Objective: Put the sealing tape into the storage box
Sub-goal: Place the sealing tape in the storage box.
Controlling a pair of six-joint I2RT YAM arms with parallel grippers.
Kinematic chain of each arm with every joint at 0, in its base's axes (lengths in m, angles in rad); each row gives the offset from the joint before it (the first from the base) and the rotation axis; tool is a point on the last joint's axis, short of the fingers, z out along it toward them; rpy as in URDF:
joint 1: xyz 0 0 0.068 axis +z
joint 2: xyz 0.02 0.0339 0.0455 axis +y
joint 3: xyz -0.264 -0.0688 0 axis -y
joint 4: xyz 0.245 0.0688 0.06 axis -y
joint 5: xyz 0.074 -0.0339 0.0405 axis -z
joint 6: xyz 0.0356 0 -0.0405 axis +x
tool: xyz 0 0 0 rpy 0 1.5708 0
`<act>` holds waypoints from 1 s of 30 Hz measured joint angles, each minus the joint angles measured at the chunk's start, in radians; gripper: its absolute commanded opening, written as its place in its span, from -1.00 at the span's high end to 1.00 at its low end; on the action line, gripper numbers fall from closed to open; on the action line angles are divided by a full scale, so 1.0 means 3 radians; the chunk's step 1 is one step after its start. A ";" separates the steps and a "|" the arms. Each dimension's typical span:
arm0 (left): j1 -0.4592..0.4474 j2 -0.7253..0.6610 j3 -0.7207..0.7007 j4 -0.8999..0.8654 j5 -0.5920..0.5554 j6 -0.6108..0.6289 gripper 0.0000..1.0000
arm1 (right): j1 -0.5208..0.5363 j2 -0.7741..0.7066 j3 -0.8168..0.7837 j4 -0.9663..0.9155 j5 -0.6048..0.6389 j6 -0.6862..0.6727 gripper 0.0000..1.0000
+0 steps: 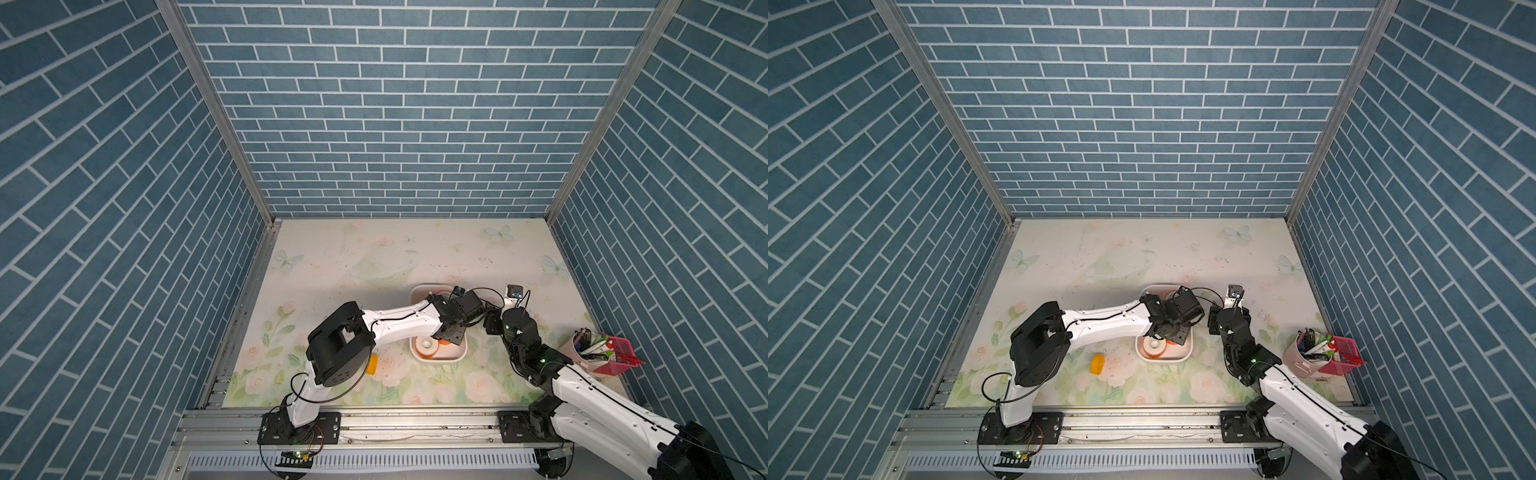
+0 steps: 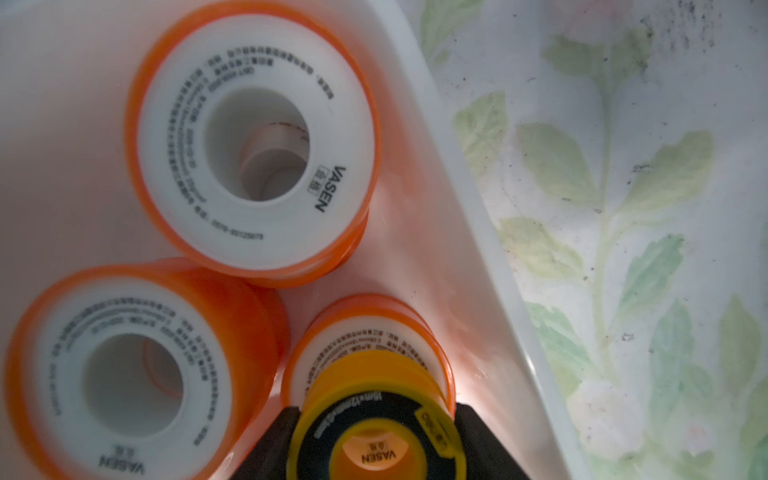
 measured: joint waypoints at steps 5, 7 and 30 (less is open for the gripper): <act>0.0038 0.0000 0.0000 0.0010 0.0001 -0.0004 -0.13 | 0.0000 0.0003 0.0000 0.0001 -0.0017 0.0000 -0.24; 0.0050 0.0000 0.0000 0.0011 0.0003 -0.0004 -0.19 | 0.0000 0.0011 0.0000 0.0001 -0.0023 0.0000 -0.24; 0.0045 -0.0011 0.0000 0.0036 0.0069 -0.0013 -0.48 | 0.0000 0.0056 -0.0001 0.0006 -0.0057 -0.0001 -0.24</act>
